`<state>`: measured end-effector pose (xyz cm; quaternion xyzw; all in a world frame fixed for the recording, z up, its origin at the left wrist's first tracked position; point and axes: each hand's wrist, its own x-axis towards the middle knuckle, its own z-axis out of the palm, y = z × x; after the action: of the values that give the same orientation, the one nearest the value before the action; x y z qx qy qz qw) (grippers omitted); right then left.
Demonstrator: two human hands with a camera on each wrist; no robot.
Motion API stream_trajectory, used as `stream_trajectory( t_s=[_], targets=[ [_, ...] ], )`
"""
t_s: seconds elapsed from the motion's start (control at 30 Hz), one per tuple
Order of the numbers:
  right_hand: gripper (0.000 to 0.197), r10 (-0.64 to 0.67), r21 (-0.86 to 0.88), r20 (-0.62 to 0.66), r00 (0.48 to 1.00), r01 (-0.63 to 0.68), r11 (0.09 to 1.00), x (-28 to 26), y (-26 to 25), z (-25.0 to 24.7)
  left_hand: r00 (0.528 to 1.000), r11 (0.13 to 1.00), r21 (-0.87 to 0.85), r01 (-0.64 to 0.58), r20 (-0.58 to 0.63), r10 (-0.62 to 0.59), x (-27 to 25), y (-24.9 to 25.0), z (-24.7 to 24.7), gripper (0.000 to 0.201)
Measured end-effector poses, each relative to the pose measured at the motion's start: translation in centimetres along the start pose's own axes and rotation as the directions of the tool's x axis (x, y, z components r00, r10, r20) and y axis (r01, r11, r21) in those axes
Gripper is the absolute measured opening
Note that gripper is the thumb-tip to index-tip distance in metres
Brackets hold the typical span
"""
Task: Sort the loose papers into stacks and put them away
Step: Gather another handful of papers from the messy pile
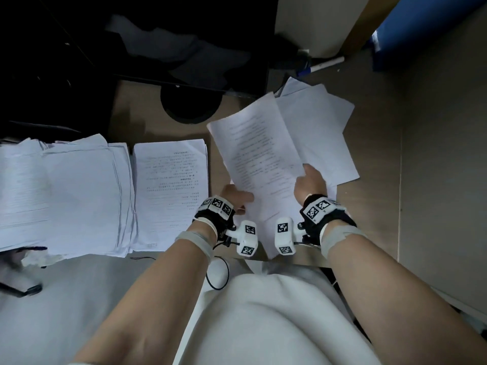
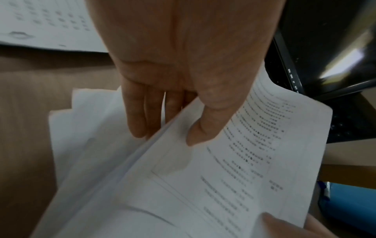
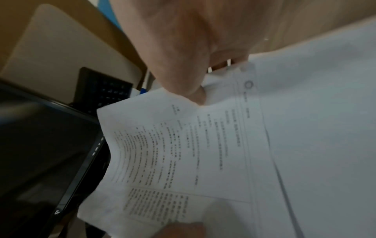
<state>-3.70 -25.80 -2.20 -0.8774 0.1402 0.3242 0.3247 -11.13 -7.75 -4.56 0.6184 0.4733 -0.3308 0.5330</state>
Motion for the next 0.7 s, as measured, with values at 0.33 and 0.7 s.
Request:
stream_trajectory(
  t_s=[0.33,0.7],
  targets=[
    [0.078,-0.019,-0.343,-0.052,0.998,0.0,0.939,6.8,-1.9,-1.2,0.974,0.914,-0.403,-0.046,-0.22,-0.048,3.8,2.4,1.3,0.083],
    [0.067,0.16,-0.312,0.046,0.986,-0.138,0.94,6.1,1.2,-2.7,0.967,0.99,-0.062,-0.125,-0.229,0.108,1.9,7.2,3.7,0.059]
  ],
)
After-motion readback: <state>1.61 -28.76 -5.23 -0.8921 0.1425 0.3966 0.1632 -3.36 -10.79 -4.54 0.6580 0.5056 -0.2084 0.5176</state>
